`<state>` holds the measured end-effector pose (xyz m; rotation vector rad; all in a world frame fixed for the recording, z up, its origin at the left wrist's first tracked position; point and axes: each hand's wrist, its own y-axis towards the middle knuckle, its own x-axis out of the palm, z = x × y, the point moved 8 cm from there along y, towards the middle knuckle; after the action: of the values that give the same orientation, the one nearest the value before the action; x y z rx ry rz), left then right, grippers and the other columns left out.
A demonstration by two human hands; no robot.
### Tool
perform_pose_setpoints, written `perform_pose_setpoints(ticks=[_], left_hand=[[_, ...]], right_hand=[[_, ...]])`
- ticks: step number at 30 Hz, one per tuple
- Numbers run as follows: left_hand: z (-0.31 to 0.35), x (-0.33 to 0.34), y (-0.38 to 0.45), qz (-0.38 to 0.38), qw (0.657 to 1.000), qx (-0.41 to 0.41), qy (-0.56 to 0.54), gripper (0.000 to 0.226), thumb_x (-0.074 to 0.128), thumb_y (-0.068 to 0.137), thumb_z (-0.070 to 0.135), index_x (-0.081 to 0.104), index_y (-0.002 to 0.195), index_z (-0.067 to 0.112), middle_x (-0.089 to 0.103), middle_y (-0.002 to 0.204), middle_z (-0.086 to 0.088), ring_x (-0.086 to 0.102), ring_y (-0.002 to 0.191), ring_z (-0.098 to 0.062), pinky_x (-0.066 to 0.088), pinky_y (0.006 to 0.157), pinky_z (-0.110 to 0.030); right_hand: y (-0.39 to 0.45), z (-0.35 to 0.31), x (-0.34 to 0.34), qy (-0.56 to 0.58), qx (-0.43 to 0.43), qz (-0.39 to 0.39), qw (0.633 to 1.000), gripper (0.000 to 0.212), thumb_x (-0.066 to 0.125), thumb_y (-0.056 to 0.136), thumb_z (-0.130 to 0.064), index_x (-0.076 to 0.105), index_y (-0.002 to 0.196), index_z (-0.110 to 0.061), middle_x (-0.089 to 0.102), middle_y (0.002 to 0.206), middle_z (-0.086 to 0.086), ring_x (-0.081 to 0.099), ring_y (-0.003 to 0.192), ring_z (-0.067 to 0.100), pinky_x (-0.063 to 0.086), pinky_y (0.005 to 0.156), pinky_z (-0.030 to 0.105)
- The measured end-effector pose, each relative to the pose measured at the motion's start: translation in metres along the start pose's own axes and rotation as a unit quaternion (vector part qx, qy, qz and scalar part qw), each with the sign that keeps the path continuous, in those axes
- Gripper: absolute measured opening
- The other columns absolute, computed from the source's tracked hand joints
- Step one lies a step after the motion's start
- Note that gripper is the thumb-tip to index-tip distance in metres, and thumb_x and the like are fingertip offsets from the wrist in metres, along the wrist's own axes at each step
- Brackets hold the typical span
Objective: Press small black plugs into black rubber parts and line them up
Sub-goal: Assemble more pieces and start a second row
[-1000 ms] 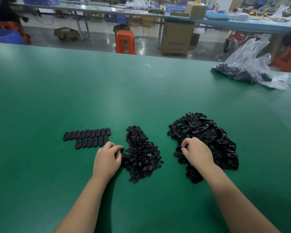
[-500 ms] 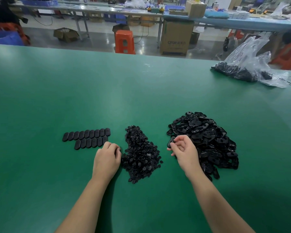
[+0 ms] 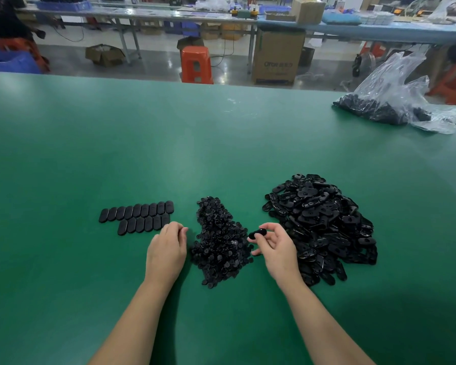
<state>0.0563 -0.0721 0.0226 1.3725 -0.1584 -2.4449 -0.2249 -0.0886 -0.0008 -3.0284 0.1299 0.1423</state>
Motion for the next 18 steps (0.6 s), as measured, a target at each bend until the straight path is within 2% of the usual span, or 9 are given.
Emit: perform_pose_setpoints(ticks=[4,7,9,11,14,18], left_hand=[[-0.008,-0.002,0.0,0.005,0.998,-0.044,-0.039,0.015,0.053,0.103,0.022,0.061,0.09,0.021,0.062,0.077,0.011,0.054,0.06,-0.007,0.039,0.052,-0.03],[-0.014,-0.004,0.003,0.005,0.987,-0.099,-0.128,0.018,0.054,0.102,0.017,0.065,0.09,0.024,0.068,0.078,0.013,0.047,0.047,-0.005,0.033,0.044,-0.017],[-0.014,-0.002,0.004,-0.003,0.972,-0.142,-0.186,0.02,0.055,0.101,0.016,0.066,0.089,0.027,0.071,0.079,0.012,0.043,0.043,-0.005,0.032,0.041,-0.015],[-0.011,0.004,0.005,-0.021,0.948,-0.198,-0.248,0.021,0.056,0.099,0.015,0.071,0.091,0.027,0.074,0.079,0.012,0.036,0.041,-0.004,0.036,0.045,-0.021],[0.0,0.015,0.003,-0.046,0.891,-0.268,-0.364,0.019,0.059,0.097,0.01,0.075,0.095,0.02,0.077,0.082,0.007,0.039,0.043,-0.004,0.039,0.05,-0.022],[0.023,0.019,0.005,-0.068,0.859,-0.267,-0.432,0.017,0.061,0.095,0.006,0.073,0.1,0.018,0.078,0.083,-0.002,0.034,0.041,-0.006,0.035,0.042,-0.017]], right_hand=[[0.001,-0.001,0.001,0.003,-0.007,0.002,1.0,0.01,0.063,0.099,-0.009,0.056,0.101,-0.015,0.076,0.086,0.002,0.076,0.081,0.022,0.062,0.066,0.036],[0.0,-0.003,-0.001,-0.002,-0.011,0.009,1.0,0.012,0.064,0.099,-0.013,0.052,0.099,-0.015,0.078,0.091,-0.002,0.076,0.074,0.021,0.057,0.054,0.03],[-0.001,-0.004,-0.003,-0.009,-0.016,0.016,1.0,0.01,0.063,0.1,-0.015,0.052,0.101,-0.016,0.078,0.092,-0.004,0.075,0.071,0.02,0.051,0.048,0.026],[-0.002,-0.005,-0.003,-0.008,-0.019,0.02,1.0,0.007,0.06,0.101,-0.016,0.053,0.103,-0.016,0.078,0.093,-0.005,0.074,0.07,0.019,0.048,0.046,0.025],[-0.002,-0.005,-0.002,0.001,-0.019,0.016,1.0,0.006,0.055,0.104,-0.016,0.057,0.108,-0.02,0.078,0.093,-0.003,0.075,0.072,0.02,0.049,0.046,0.025],[-0.002,-0.004,0.001,0.008,-0.014,0.003,1.0,0.016,0.049,0.106,-0.014,0.061,0.114,-0.021,0.077,0.096,-0.004,0.075,0.077,0.019,0.051,0.05,0.024]])
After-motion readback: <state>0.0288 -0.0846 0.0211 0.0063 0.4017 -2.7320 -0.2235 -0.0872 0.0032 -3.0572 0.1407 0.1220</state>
